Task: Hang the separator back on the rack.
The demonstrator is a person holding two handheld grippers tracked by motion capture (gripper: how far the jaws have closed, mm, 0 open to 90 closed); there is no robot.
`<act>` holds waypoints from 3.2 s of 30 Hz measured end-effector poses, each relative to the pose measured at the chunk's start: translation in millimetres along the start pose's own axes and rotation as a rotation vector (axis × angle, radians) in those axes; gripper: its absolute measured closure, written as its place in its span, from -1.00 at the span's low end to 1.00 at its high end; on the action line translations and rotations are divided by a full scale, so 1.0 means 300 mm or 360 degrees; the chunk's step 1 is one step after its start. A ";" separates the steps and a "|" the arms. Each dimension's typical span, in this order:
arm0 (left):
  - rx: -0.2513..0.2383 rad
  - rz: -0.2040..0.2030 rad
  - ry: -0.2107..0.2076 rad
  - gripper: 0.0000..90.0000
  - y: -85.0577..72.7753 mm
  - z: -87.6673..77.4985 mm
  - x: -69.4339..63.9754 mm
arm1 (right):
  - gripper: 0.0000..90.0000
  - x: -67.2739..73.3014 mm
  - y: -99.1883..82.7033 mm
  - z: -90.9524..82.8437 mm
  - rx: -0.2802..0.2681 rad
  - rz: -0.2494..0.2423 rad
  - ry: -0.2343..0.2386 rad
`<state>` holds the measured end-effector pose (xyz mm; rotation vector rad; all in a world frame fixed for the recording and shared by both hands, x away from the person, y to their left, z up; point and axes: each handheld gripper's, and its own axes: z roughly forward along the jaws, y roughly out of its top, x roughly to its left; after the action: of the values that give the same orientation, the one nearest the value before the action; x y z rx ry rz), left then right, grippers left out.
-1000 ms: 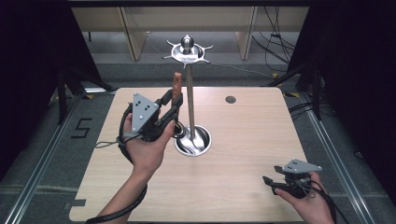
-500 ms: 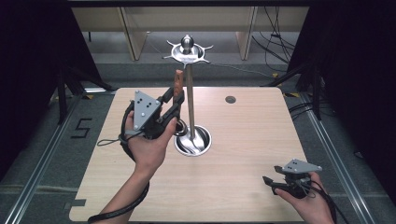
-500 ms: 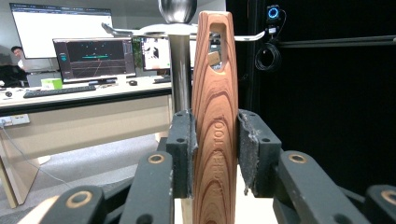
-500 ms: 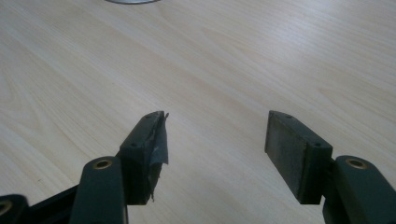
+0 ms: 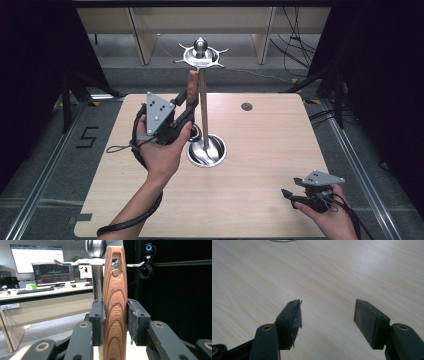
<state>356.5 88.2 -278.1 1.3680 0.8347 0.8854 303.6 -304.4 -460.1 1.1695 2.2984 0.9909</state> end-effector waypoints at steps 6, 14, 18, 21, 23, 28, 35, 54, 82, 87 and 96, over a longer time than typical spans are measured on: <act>-0.0007 0.0013 0.0020 0.49 0.002 0.004 -0.004 | -0.13 -0.001 0.000 0.001 -0.0002 0.0006 0.0005; 0.0006 -0.0008 0.0023 0.49 0.002 0.010 -0.014 | -0.13 -0.001 -0.001 0.001 0.0001 0.0005 0.0005; 0.0013 0.0007 0.0037 0.49 0.006 0.015 -0.016 | -0.13 -0.001 0.000 0.000 0.0009 0.0006 0.0011; 0.0000 0.0042 0.0046 0.49 0.008 0.019 -0.014 | -0.14 -0.001 -0.001 0.000 0.0011 0.0007 0.0012; -0.0004 0.0055 0.0047 0.49 0.009 0.019 -0.018 | -0.13 -0.001 0.000 0.000 0.0010 0.0007 0.0012; 0.0015 0.0052 0.0046 0.49 0.009 0.023 -0.022 | -0.13 0.001 -0.001 0.000 0.0026 0.0019 0.0012; 0.0026 0.0049 0.0041 0.49 0.007 0.036 -0.023 | -0.13 0.001 -0.001 -0.001 0.0025 0.0022 0.0017; 0.0080 0.0023 0.0042 0.48 0.007 0.082 -0.015 | -0.13 -0.001 -0.001 0.001 0.0022 0.0000 0.0011; 0.0071 0.0088 -0.0011 0.17 0.005 0.055 0.010 | -0.13 -0.004 -0.002 0.005 0.0007 -0.0035 0.0011; 0.0090 0.0089 -0.0031 0.10 -0.013 -0.005 0.039 | -0.13 -0.005 -0.001 0.004 0.0012 -0.0031 0.0019; 0.0143 0.0100 -0.0029 0.05 -0.082 -0.122 0.112 | -0.13 -0.001 -0.001 0.001 -0.0001 -0.0003 0.0010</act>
<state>339.6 134.5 -303.6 1.4855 0.8296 0.8916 303.8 -304.4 -460.6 1.1649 2.3033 0.9960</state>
